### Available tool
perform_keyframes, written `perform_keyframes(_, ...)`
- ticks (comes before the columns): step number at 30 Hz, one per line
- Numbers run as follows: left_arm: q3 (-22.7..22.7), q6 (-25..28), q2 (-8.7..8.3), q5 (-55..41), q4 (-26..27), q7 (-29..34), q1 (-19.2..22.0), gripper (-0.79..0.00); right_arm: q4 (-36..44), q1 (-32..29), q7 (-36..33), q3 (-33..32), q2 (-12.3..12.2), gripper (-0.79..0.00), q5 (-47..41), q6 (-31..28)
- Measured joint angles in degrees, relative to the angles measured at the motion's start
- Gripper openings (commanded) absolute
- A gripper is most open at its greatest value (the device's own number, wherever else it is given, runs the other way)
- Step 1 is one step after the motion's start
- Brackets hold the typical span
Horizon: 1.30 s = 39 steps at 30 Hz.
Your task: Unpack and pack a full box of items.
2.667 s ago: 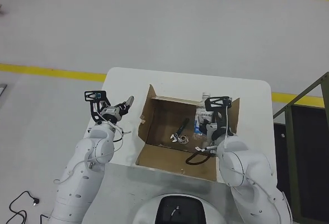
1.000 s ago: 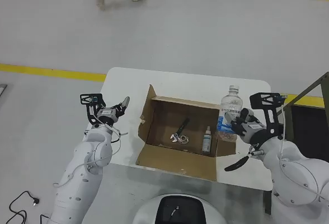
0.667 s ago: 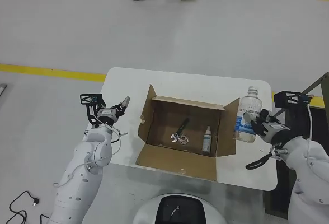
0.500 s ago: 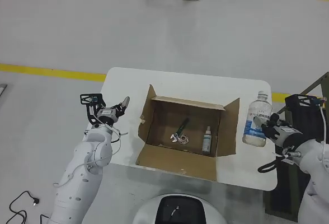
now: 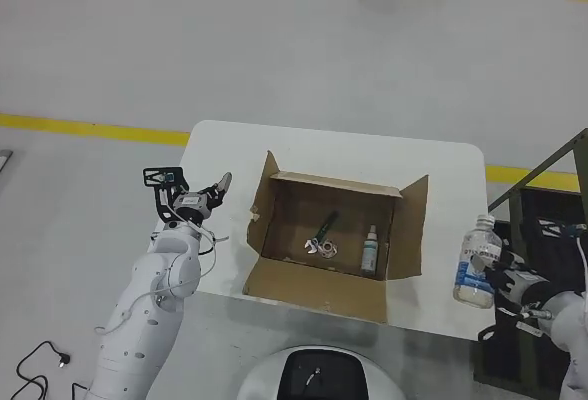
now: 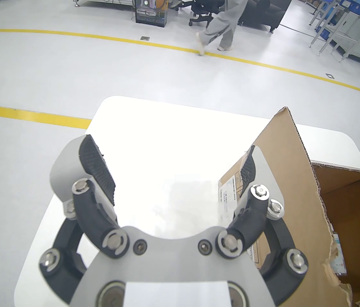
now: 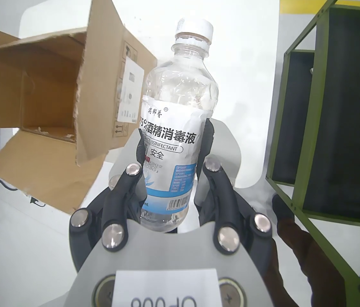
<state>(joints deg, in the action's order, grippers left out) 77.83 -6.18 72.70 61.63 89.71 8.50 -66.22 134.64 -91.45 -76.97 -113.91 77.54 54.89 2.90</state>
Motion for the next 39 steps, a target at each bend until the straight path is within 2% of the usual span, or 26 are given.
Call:
perform_keyframes(10,0.0,0.0,0.0,0.0,0.0,0.0,0.0,0.0,0.0,-12.8,6.7,3.2,-0.1,-0.785,2.7,-4.9)
perform_keyframes(17,0.0,0.0,0.0,0.0,0.0,0.0,0.0,0.0,-0.6,-19.7,12.1,4.7,0.0,-0.785,4.8,-4.8)
perform_keyframes(24,0.0,0.0,0.0,0.0,0.0,0.0,0.0,0.0,-4.2,-19.8,17.9,6.3,-0.1,-0.785,7.0,-4.5)
perform_keyframes(39,0.0,0.0,0.0,0.0,0.0,0.0,0.0,0.0,-4.6,-19.8,18.3,6.5,-0.1,-0.785,7.1,-4.6)
